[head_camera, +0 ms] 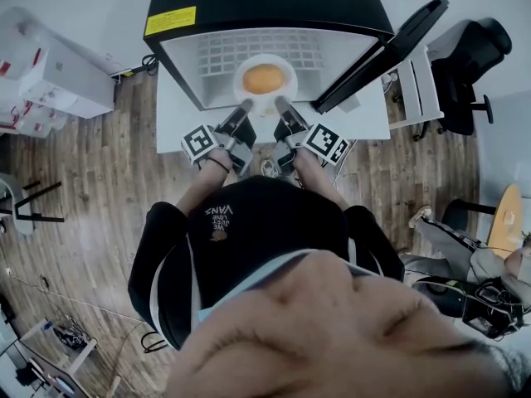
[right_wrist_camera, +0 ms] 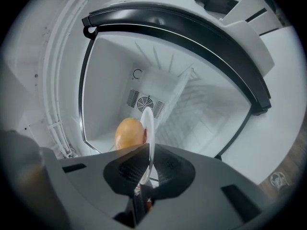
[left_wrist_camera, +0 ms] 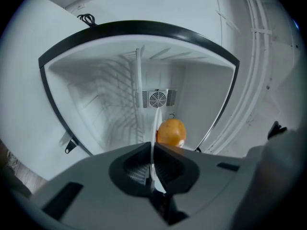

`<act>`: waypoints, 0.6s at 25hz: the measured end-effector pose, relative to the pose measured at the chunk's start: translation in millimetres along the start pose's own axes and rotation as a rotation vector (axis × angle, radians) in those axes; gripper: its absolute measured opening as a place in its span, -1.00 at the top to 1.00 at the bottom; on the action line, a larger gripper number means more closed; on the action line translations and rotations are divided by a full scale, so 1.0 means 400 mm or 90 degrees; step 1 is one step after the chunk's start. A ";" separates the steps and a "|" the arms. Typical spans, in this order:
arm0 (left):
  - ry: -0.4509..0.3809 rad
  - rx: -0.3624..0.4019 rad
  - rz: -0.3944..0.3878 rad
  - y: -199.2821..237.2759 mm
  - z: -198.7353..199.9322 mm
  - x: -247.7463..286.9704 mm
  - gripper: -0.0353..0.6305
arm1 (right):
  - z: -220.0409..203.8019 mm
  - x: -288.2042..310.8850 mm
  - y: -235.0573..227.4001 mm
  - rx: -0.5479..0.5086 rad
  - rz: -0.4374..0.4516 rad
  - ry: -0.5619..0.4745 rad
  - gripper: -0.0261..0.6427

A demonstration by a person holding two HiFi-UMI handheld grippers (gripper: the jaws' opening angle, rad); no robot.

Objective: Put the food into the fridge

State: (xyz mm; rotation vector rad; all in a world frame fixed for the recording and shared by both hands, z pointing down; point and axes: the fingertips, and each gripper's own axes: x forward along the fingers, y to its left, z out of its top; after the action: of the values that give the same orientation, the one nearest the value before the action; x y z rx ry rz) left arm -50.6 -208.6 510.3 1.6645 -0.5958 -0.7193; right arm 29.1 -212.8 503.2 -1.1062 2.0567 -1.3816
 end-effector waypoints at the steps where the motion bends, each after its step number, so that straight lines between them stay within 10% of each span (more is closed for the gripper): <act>1: -0.001 0.002 0.000 0.001 0.003 0.003 0.82 | 0.003 0.004 -0.002 0.002 0.001 0.001 0.85; 15: -0.021 -0.005 0.008 0.014 0.032 0.045 0.82 | 0.039 0.049 -0.028 0.021 0.006 0.020 0.86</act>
State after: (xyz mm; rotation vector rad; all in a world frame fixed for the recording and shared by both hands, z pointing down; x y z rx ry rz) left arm -47.8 -231.1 511.4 1.6429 -0.6256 -0.7394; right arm 32.8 -239.4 508.5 -1.0660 2.0514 -1.4305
